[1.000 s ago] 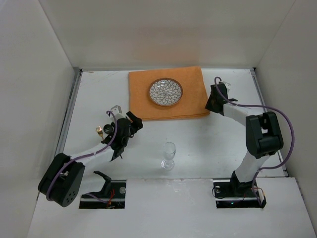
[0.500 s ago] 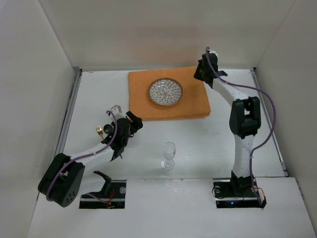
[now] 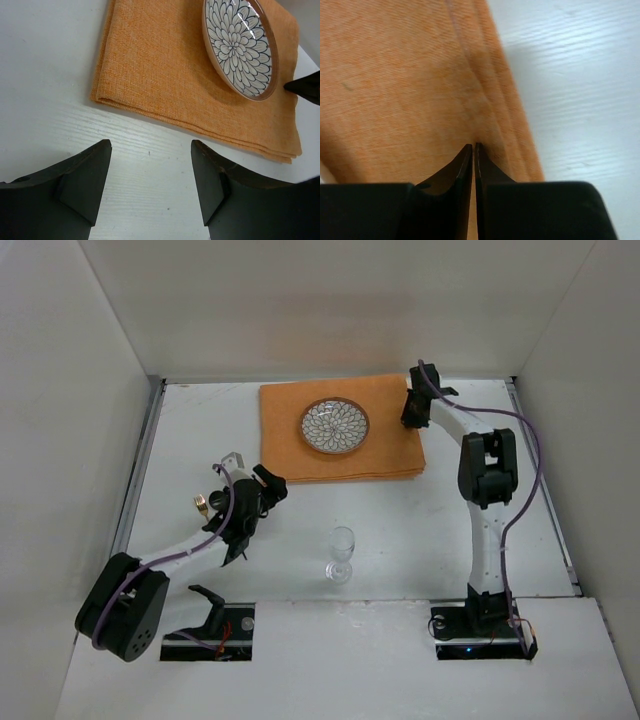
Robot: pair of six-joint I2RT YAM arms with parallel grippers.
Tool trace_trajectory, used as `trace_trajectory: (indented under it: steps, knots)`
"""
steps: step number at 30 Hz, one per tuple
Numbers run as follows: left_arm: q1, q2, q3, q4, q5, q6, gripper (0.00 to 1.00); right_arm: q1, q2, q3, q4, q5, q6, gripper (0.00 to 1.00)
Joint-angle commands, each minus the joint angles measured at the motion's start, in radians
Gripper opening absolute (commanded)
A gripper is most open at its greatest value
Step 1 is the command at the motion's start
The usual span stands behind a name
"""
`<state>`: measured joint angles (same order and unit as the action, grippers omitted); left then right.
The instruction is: Set the dinner table for one person
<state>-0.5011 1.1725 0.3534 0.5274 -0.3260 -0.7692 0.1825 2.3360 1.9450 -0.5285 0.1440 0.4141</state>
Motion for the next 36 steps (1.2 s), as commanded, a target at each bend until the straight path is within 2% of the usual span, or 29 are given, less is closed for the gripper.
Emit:
trace_trajectory:
  steps: [1, 6, 14, 17, 21, 24, 29, 33, 36]
  knots:
    - [0.016, 0.016, 0.004, 0.031, 0.028, -0.019, 0.63, -0.067, -0.047, -0.046, -0.073, 0.085, -0.038, 0.12]
    - [0.036, 0.029, 0.004, 0.033, 0.047, -0.027, 0.63, -0.071, -0.157, -0.191, 0.039, 0.065, -0.029, 0.12]
    - [0.023, -0.010, -0.005, 0.037, 0.031, -0.015, 0.63, -0.007, -0.509, -0.405, 0.200, 0.104, 0.000, 0.16]
    - [0.022, -0.011, -0.002, 0.031, 0.041, -0.015, 0.63, 0.101, -0.702, -0.552, 0.301, 0.088, -0.017, 0.17]
    - [0.016, -0.014, -0.004, 0.037, 0.042, -0.005, 0.62, 0.292, -0.933, -0.698, 0.328, 0.095, -0.055, 0.14]
    - [0.008, -0.023, -0.002, 0.040, 0.054, -0.002, 0.59, 0.440, -1.084, -0.753, 0.270, 0.097, -0.078, 0.12]
    - [-0.017, -0.028, 0.006, 0.045, 0.074, 0.013, 0.55, 0.691, -1.257, -0.704, -0.005, 0.112, -0.118, 0.13]
    - [-0.043, -0.027, -0.001, 0.080, 0.076, 0.034, 0.54, 0.866, -1.302, -0.630, -0.172, 0.126, -0.147, 0.26]
    - [-0.055, -0.031, -0.002, 0.086, 0.070, 0.038, 0.54, 0.927, -1.259, -0.548, -0.307, 0.144, -0.170, 0.42]
